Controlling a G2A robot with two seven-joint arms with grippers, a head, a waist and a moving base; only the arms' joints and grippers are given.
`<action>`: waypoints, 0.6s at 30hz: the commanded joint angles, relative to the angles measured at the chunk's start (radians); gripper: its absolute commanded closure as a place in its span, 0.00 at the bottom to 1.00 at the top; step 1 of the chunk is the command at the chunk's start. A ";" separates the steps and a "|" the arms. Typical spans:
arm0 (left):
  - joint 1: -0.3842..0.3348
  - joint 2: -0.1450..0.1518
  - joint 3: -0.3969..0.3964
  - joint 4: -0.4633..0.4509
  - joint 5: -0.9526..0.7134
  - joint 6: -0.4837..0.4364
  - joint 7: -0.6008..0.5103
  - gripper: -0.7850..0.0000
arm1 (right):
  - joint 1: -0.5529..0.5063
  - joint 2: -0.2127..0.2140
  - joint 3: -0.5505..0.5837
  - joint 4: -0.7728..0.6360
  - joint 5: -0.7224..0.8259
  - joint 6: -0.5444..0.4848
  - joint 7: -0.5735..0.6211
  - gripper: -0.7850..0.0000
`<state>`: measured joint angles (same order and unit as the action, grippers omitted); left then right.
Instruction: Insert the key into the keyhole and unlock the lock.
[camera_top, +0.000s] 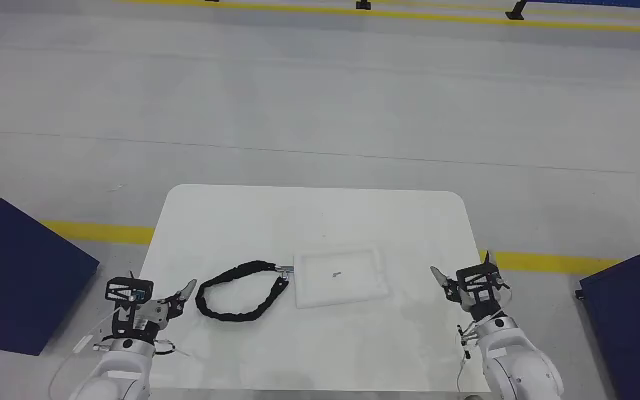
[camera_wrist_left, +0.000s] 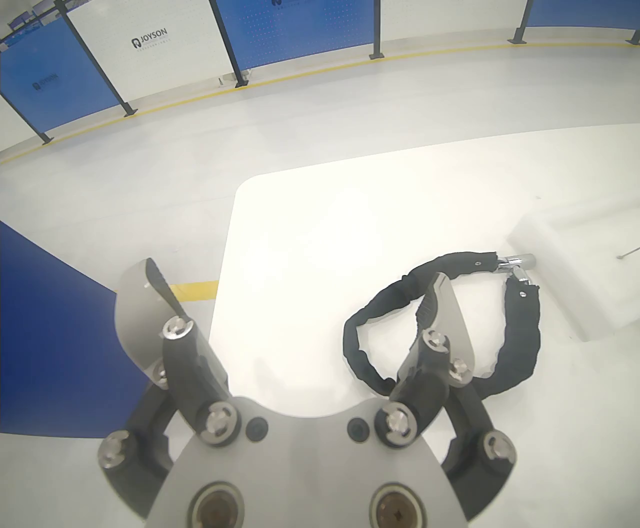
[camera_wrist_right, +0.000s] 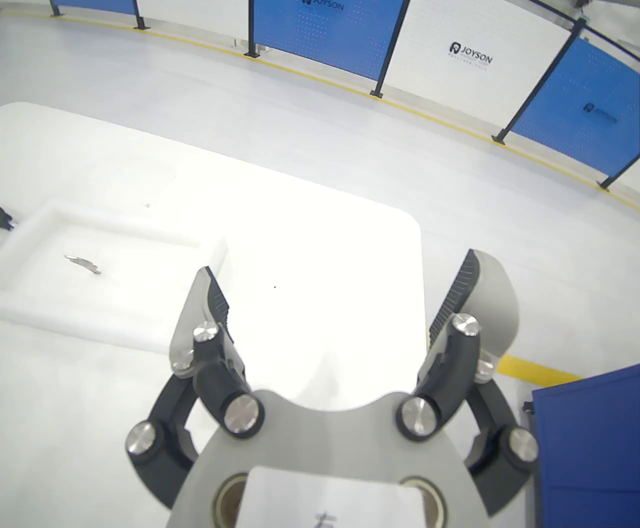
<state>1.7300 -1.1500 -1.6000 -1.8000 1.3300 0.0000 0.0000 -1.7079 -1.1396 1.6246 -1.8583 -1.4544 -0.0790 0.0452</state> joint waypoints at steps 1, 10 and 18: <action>0.000 0.000 0.000 0.000 0.000 0.000 0.000 0.00 | 0.019 0.006 0.014 -0.028 -0.038 -0.070 0.050 0.00; 0.000 0.000 0.000 0.000 0.000 0.000 0.000 0.00 | 0.239 0.045 -0.002 -0.076 -0.223 -0.559 0.281 0.00; 0.000 0.000 0.000 0.000 0.000 0.000 0.000 0.00 | 0.517 0.050 -0.170 0.069 -0.213 -0.889 0.467 0.00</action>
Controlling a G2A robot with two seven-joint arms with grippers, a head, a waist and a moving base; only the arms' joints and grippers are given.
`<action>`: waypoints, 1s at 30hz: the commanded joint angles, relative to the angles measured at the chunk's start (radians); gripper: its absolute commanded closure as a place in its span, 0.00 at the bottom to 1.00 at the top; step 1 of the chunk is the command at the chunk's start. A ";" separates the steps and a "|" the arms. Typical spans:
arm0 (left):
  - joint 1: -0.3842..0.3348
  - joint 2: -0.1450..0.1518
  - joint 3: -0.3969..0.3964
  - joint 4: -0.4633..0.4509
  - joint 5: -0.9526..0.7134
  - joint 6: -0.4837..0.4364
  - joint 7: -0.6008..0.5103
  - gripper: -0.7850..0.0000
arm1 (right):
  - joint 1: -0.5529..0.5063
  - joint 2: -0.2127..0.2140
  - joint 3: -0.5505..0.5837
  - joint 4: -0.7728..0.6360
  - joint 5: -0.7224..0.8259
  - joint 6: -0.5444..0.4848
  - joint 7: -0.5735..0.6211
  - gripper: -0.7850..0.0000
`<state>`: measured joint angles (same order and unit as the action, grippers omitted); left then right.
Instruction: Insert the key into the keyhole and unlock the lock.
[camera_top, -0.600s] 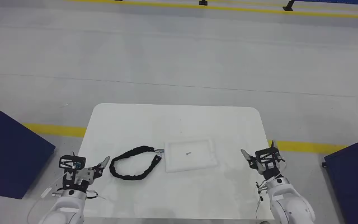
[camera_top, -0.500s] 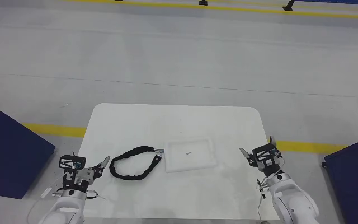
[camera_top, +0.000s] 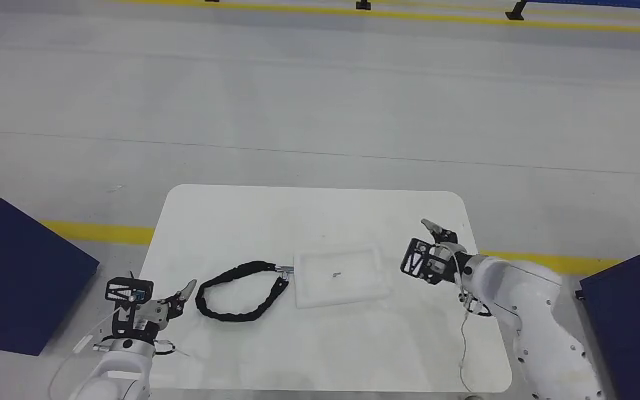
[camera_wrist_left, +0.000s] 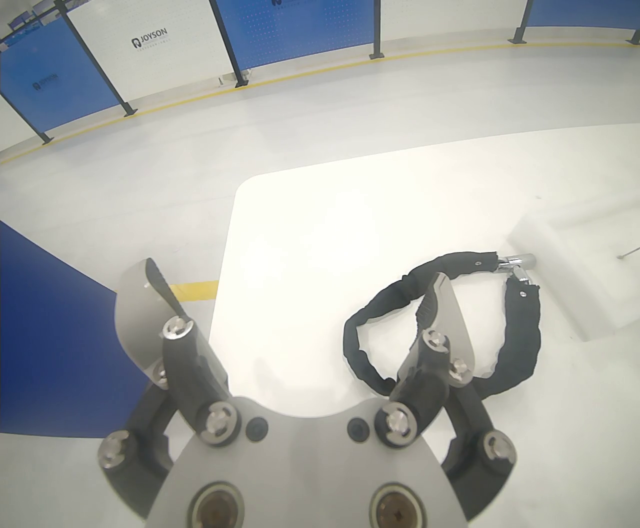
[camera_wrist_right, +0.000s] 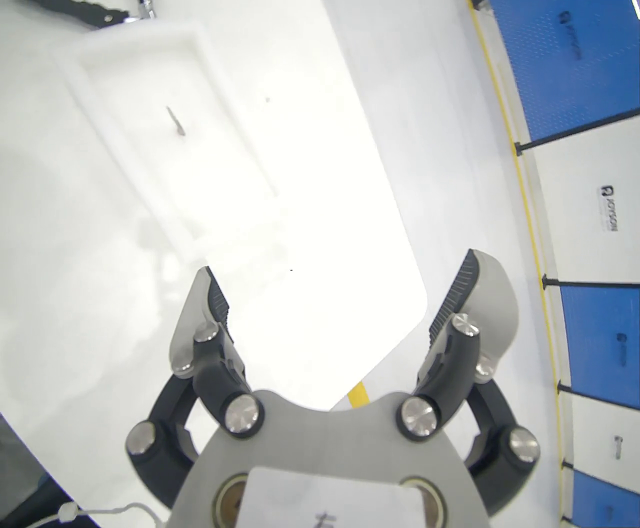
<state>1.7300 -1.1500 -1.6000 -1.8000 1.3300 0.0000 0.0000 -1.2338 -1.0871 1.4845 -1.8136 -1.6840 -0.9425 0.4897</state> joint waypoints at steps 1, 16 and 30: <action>0.000 0.000 0.000 0.000 0.000 0.000 0.000 0.00 | 0.072 -0.005 -0.060 0.042 0.031 -0.046 0.044 0.00; 0.000 0.000 0.000 0.000 0.000 0.000 0.000 0.00 | 0.447 -0.087 -0.506 0.379 0.385 -0.070 0.318 0.00; 0.000 0.000 0.000 0.000 0.000 0.000 0.000 0.00 | 0.619 -0.173 -0.776 0.686 0.430 -0.002 0.305 0.44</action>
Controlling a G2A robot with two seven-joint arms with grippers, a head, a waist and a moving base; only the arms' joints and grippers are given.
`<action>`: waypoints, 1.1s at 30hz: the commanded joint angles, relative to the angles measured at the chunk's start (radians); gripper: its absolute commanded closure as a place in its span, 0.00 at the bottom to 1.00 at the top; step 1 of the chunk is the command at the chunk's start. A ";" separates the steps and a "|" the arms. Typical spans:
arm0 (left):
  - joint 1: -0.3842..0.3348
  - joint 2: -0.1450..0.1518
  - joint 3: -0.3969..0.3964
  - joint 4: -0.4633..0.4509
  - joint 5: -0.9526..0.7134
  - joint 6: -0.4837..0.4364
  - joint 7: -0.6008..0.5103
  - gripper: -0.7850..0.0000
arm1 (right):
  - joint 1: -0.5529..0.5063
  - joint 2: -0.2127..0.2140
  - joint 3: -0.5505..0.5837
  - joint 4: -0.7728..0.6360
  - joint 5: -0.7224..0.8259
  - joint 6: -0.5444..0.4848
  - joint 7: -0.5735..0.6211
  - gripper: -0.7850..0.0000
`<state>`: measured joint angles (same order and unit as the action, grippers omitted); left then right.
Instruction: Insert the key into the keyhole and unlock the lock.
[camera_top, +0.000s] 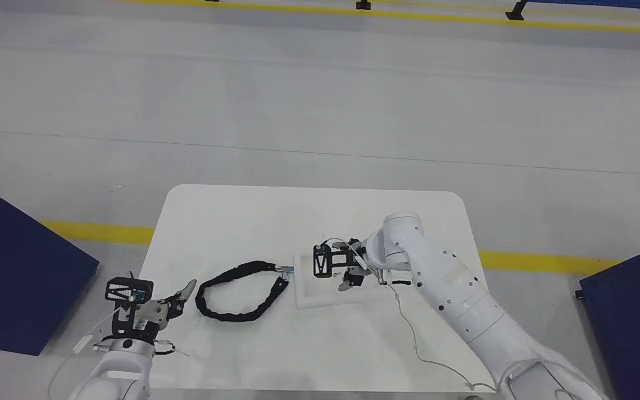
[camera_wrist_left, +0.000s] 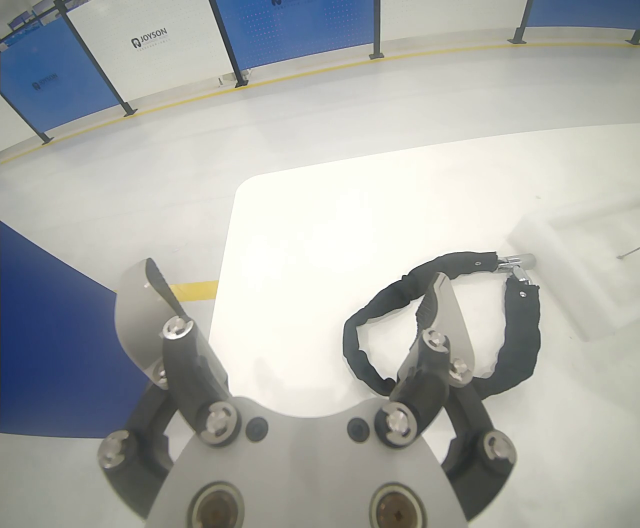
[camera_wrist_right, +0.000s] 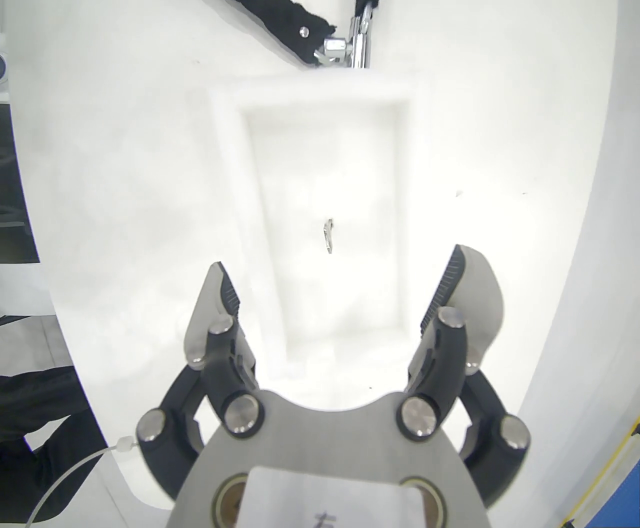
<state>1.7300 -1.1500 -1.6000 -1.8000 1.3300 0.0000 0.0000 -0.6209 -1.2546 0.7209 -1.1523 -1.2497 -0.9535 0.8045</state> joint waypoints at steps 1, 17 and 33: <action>0.000 0.000 0.000 0.000 0.000 0.000 0.000 0.00 | 0.012 -0.011 -0.024 0.044 -0.011 0.018 -0.020 0.45; 0.000 0.000 0.000 0.000 0.000 0.000 0.000 0.00 | 0.077 -0.074 -0.125 0.245 -0.081 0.056 -0.169 0.64; 0.000 0.000 0.000 0.000 0.000 0.000 0.000 0.00 | 0.104 -0.113 -0.161 0.341 -0.105 0.062 -0.241 1.00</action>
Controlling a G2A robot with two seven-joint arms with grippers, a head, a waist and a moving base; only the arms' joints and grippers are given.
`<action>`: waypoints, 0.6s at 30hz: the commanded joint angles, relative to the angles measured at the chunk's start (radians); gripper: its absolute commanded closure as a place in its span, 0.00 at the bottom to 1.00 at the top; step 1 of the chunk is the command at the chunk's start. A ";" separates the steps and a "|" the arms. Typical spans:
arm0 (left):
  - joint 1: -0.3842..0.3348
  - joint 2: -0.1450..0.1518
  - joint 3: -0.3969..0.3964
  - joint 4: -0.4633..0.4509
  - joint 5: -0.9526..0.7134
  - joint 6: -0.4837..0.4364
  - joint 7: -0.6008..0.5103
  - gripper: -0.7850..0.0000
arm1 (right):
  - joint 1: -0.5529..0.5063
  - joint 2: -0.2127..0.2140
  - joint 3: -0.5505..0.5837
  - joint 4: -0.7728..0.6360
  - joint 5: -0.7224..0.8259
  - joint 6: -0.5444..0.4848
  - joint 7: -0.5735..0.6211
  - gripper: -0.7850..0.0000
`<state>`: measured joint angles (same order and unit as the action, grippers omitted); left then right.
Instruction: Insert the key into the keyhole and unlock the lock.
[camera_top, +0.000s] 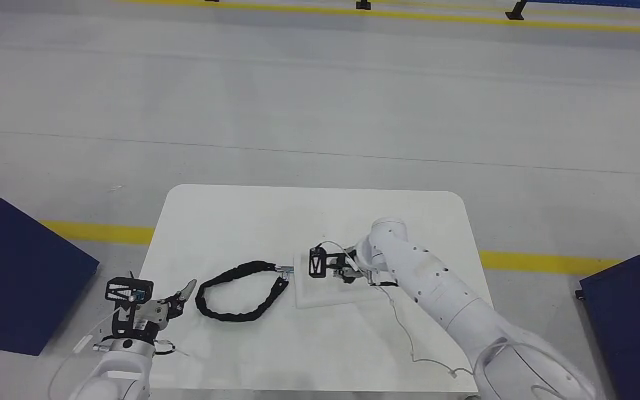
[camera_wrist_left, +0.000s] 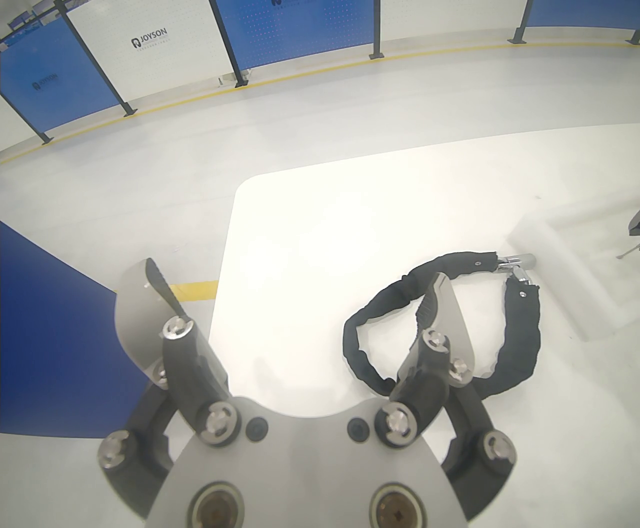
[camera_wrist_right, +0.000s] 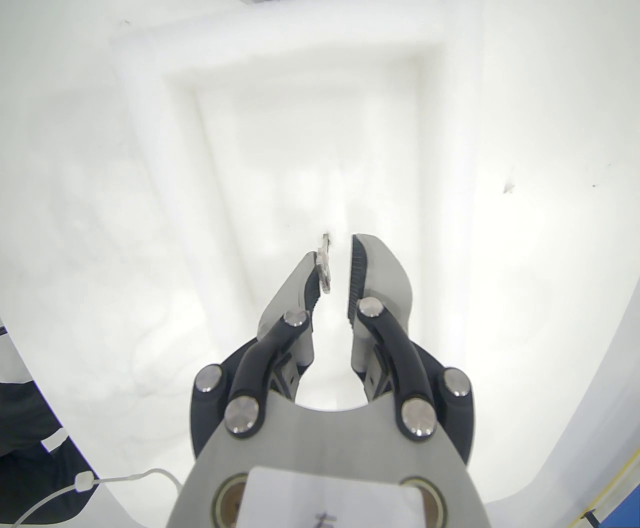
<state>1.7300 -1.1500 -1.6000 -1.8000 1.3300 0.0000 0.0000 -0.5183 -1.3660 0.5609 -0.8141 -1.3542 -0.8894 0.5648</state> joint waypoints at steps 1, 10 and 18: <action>0.000 0.000 0.000 0.000 0.000 0.000 0.000 0.00 | 0.002 -0.003 -0.002 0.005 -0.001 -0.004 -0.003 1.00; 0.000 0.000 0.000 0.000 0.000 0.000 0.000 0.00 | 0.001 0.010 0.022 -0.030 -0.005 -0.048 0.002 1.00; 0.000 0.000 0.000 0.000 0.000 0.000 0.000 0.00 | -0.036 0.064 0.123 -0.162 0.017 -0.067 0.025 1.00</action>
<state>1.7300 -1.1500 -1.6000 -1.8000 1.3300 0.0000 0.0000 -0.5460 -1.3124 0.6584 -0.9525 -1.3505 -0.9578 0.5884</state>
